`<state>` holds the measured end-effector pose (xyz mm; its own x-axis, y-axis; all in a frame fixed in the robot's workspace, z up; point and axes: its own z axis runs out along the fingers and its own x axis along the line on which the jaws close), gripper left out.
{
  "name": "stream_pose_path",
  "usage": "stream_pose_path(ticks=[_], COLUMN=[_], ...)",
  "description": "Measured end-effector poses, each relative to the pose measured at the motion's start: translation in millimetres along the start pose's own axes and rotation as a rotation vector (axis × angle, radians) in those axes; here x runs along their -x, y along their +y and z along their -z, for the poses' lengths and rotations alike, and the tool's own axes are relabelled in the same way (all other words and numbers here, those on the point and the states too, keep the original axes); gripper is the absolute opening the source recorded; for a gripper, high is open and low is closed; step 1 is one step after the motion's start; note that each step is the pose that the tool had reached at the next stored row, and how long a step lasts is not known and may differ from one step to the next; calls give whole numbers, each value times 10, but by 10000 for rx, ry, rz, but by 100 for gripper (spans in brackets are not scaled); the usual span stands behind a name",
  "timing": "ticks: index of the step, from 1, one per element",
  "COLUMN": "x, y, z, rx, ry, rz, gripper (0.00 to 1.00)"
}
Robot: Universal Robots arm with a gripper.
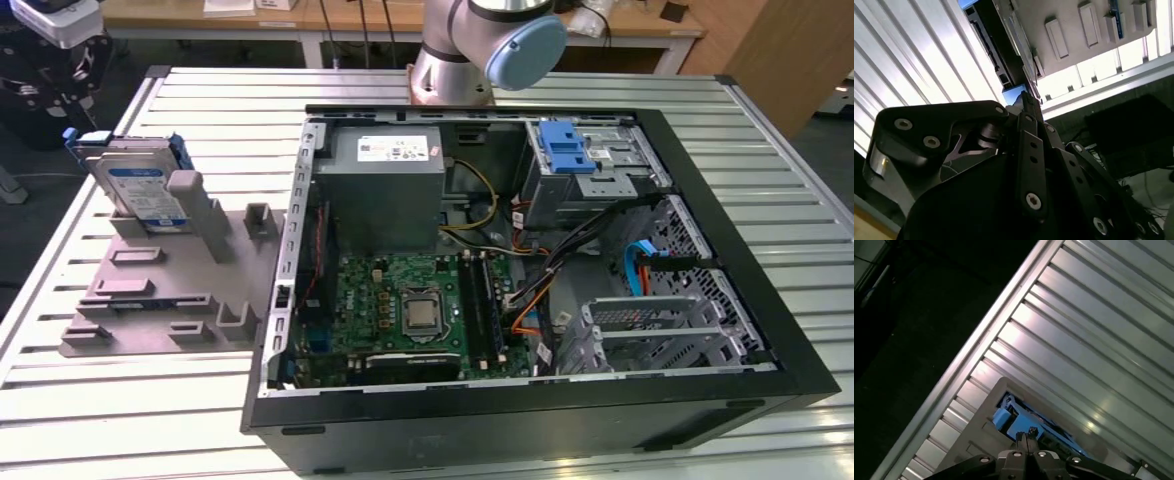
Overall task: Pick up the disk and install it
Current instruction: 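Pick up the disk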
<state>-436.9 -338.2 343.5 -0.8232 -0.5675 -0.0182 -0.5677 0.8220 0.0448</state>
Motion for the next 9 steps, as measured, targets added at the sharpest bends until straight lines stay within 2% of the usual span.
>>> stream_pose_path(ticks=[9], x=[0], y=[0], z=[-5], rx=[39], ry=[53], rz=[1559], gripper=[11])
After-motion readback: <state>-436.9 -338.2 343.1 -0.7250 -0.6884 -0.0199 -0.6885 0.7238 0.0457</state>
